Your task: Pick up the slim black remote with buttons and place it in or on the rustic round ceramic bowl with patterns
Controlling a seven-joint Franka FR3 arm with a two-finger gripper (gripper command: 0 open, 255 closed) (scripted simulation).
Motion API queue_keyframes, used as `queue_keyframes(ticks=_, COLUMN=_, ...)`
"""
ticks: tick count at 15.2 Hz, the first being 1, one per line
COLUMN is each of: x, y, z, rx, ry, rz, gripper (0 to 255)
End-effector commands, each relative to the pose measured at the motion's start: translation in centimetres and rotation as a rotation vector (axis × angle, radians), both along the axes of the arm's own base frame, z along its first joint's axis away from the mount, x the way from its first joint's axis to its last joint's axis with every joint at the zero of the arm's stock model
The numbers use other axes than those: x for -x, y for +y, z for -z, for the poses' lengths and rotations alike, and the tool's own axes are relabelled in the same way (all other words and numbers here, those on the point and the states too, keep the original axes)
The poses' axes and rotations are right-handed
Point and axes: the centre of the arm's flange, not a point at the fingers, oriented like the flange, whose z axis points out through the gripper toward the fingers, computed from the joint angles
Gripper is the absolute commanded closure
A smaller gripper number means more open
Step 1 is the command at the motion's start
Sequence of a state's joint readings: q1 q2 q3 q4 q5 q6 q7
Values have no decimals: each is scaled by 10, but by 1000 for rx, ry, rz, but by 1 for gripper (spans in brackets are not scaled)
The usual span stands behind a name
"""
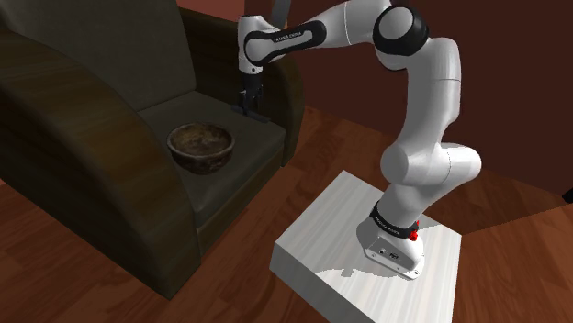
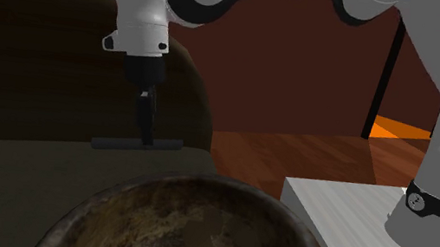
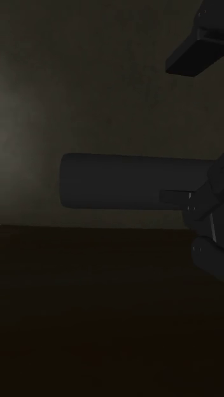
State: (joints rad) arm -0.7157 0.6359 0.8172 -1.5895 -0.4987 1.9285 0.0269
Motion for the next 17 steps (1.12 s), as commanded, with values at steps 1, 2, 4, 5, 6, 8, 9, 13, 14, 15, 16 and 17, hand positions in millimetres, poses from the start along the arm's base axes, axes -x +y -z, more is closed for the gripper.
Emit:
queue_keyframes(ticks=1, x=-35, y=-27, z=-2, rx=-5, ry=113, rz=6, gripper=0)
queue_keyframes(ticks=2, x=-48, y=-32, z=-3, rx=-8, ry=152, rz=2, gripper=0)
queue_keyframes(ticks=4, x=-46, y=-32, z=7, rx=-8, ry=152, rz=2, gripper=0)
queue_keyframes(ticks=5, x=-45, y=-32, z=13, rx=-8, ry=152, rz=2, gripper=0)
queue_keyframes(ticks=6, x=-44, y=-32, z=18, rx=-8, ry=152, rz=2, gripper=0)
queue_keyframes(ticks=8, x=-41, y=-32, z=28, rx=-8, ry=152, rz=2, gripper=0)
queue_keyframes(ticks=9, x=-40, y=-32, z=33, rx=-8, ry=152, rz=2, gripper=0)
queue_keyframes(ticks=13, x=-39, y=-32, z=36, rx=-8, ry=152, rz=2, gripper=0)
queue_keyframes(ticks=14, x=-39, y=-32, z=36, rx=-8, ry=152, rz=2, gripper=0)
queue_keyframes(ticks=15, x=-39, y=-32, z=36, rx=-8, ry=152, rz=2, gripper=0)
queue_keyframes(ticks=16, x=-39, y=-32, z=36, rx=-8, ry=152, rz=2, gripper=0)
queue_keyframes(ticks=17, x=-39, y=-32, z=36, rx=-8, ry=152, rz=2, gripper=0)
